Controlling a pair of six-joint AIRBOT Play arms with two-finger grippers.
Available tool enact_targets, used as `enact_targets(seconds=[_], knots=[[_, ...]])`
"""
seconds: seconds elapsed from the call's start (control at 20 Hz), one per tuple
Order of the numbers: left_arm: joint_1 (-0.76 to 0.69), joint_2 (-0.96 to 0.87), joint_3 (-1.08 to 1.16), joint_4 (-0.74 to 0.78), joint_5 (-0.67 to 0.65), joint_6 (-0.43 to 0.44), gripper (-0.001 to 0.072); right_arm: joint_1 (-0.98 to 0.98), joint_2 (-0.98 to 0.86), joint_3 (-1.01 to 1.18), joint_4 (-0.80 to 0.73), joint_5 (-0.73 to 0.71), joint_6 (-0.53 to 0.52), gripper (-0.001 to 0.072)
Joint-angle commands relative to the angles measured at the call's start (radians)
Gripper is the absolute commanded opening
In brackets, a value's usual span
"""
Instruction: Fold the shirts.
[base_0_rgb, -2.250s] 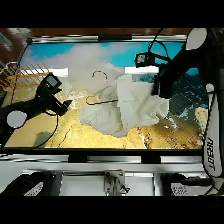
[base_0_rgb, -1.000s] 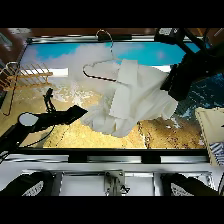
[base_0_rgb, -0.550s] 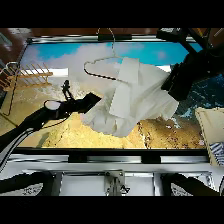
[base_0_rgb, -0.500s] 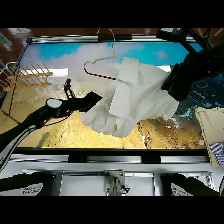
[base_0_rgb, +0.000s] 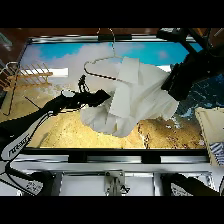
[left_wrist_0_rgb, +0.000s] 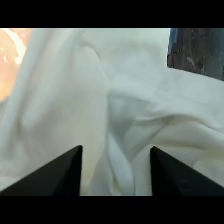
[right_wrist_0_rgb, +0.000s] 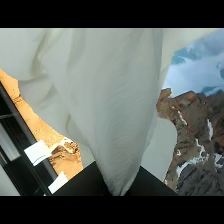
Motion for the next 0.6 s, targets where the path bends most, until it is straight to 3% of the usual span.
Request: enact_targets(seconds=[0.0,0.05,0.1,0.3,0.55], knots=[[-0.005,-0.029,0.016,-0.001,-0.005,0.013,0.0322,0.0,0.001,0.0,0.0,-0.003,0.003,0.0078],[-0.009,-0.031,0.016,-0.003,-0.004,0.014,0.0153,0.0,0.001,0.0,0.0,-0.003,0.008,0.0077],[-0.009,-0.029,0.016,-0.003,-0.005,0.014,0.0059,0.0,0.001,0.0,0.0,-0.002,0.016,0.0077],[0.029,0.04,0.016,0.035,-0.005,0.051,0.0056,0.0,0.001,0.0,-0.023,0.002,0.042,0.0077],[0.209,0.245,0.016,0.246,-0.068,0.036,0.0056,0.0,0.011,0.0,0.0,0.001,0.052,0.0077]])
